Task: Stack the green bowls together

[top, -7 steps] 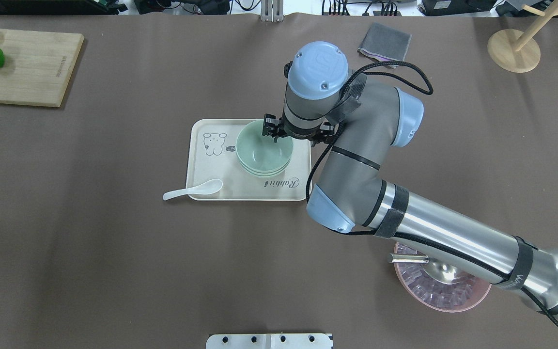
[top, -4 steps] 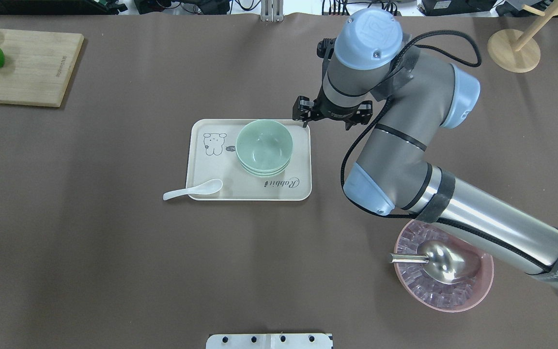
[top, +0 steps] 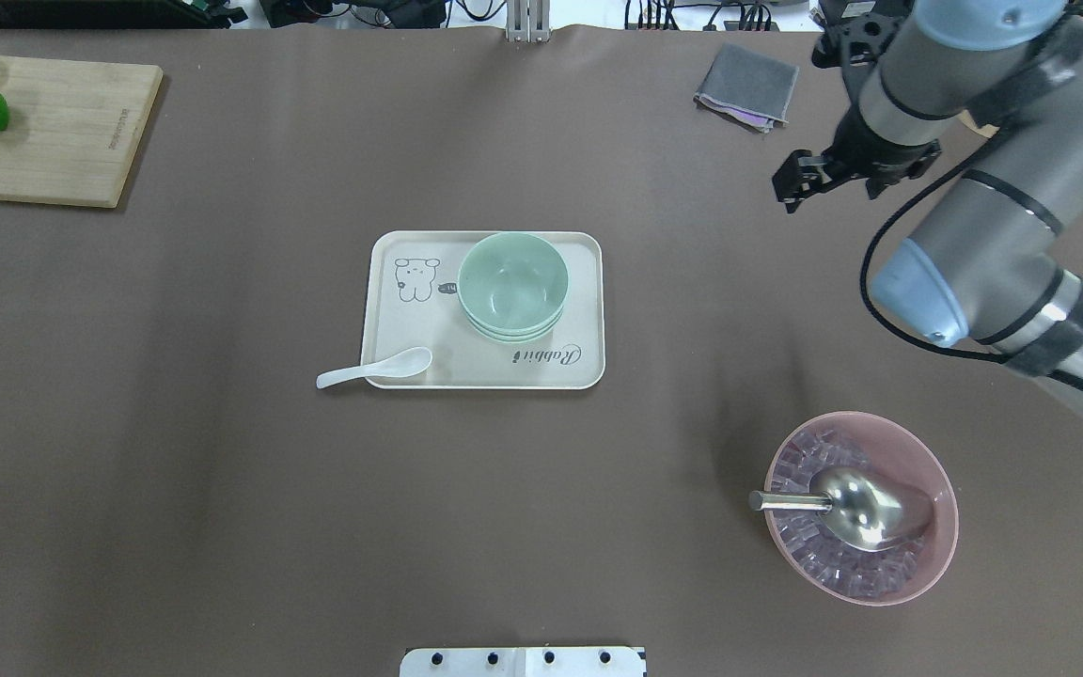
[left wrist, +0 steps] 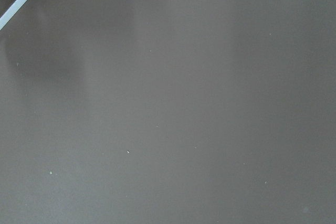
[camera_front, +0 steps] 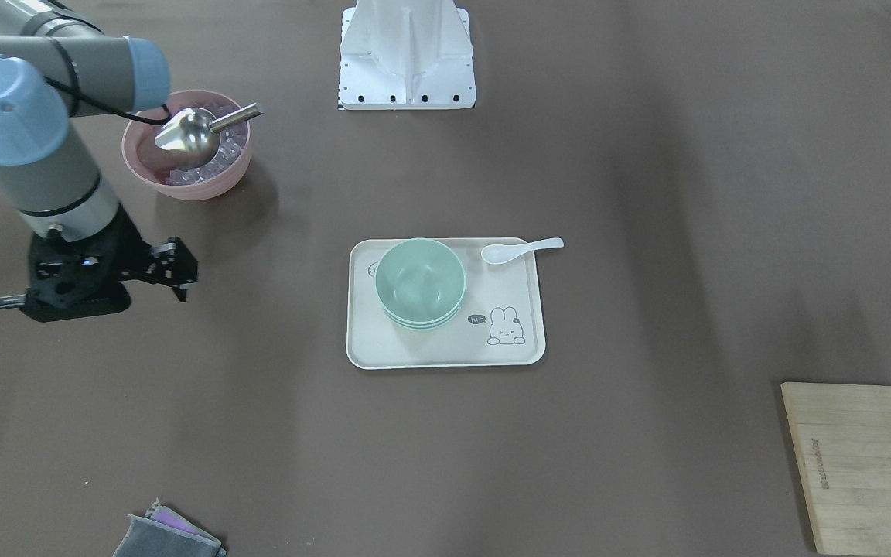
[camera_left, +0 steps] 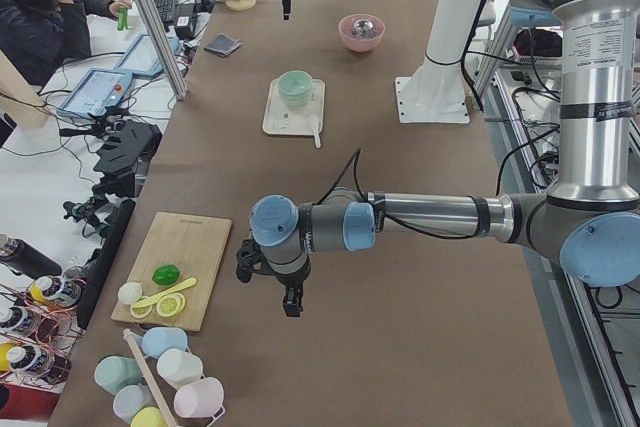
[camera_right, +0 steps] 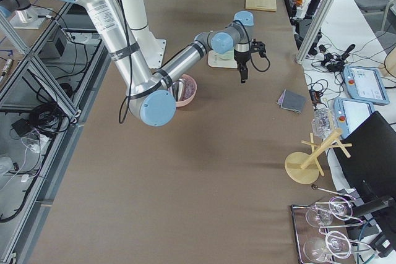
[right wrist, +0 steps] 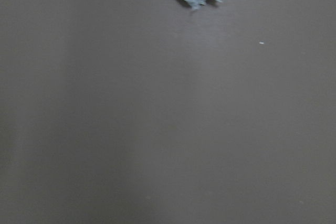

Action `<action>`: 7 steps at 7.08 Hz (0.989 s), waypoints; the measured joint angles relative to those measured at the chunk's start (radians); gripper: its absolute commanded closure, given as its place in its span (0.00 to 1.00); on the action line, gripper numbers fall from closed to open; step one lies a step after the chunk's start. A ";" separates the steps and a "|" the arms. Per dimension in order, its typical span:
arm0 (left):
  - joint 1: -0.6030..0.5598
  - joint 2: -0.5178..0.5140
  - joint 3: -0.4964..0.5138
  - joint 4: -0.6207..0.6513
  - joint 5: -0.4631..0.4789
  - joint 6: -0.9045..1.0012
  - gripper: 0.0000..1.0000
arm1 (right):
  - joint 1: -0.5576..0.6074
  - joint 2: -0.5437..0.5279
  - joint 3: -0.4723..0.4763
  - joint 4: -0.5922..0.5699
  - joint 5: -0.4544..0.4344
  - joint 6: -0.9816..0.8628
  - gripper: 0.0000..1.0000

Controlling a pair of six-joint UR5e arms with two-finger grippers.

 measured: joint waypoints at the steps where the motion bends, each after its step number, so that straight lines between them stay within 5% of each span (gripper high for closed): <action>1: 0.000 0.003 -0.001 0.000 0.003 0.000 0.01 | 0.042 -0.119 0.066 0.001 0.007 -0.073 0.00; 3: 0.000 0.004 -0.001 -0.001 0.005 0.000 0.01 | 0.150 -0.337 0.176 0.002 0.059 -0.226 0.00; 7: 0.000 0.005 0.000 -0.002 0.005 0.000 0.01 | 0.428 -0.606 0.189 0.001 0.146 -0.646 0.00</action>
